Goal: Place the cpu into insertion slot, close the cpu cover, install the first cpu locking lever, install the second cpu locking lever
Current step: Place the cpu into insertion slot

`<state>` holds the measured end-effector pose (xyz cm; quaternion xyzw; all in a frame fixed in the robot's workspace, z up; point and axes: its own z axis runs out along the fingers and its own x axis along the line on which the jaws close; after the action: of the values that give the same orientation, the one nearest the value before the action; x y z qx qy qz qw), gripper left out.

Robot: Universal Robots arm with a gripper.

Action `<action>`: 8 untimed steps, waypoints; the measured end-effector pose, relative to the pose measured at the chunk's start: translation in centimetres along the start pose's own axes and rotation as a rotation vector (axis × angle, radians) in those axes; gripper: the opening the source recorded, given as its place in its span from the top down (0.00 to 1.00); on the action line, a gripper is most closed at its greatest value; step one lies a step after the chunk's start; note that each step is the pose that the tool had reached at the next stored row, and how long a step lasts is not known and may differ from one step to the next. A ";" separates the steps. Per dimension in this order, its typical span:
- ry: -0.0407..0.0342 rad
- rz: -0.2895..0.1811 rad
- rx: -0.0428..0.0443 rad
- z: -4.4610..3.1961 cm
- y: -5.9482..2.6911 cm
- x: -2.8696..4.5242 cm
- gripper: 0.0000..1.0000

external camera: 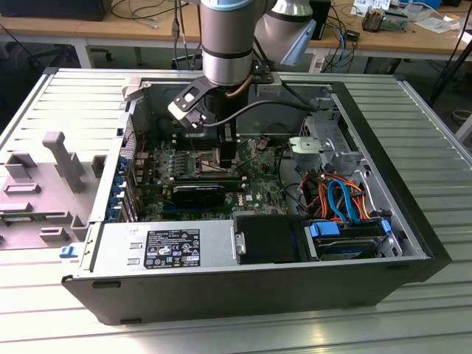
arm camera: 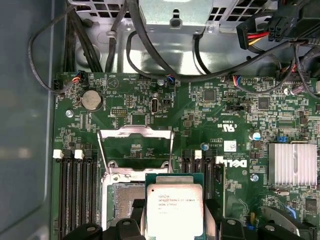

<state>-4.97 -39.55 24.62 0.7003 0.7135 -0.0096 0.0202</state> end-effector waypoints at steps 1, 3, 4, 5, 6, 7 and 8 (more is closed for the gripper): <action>-0.0001 0.000 0.0001 0.02 -0.02 0.11 0.45; -0.0001 0.000 0.0000 0.12 -0.13 0.36 0.45; 0.0000 0.000 0.0000 0.17 -0.17 0.43 0.45; 0.0002 -0.001 -0.0001 0.23 -0.22 0.48 0.45; 0.0001 0.000 0.0000 0.33 -0.31 0.59 0.45; -0.0001 0.000 0.0000 0.37 -0.35 0.65 0.45; -0.0001 0.000 0.0001 0.42 -0.38 0.71 0.45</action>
<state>-5.35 -38.86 24.17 0.7002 0.7136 -0.0097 0.0202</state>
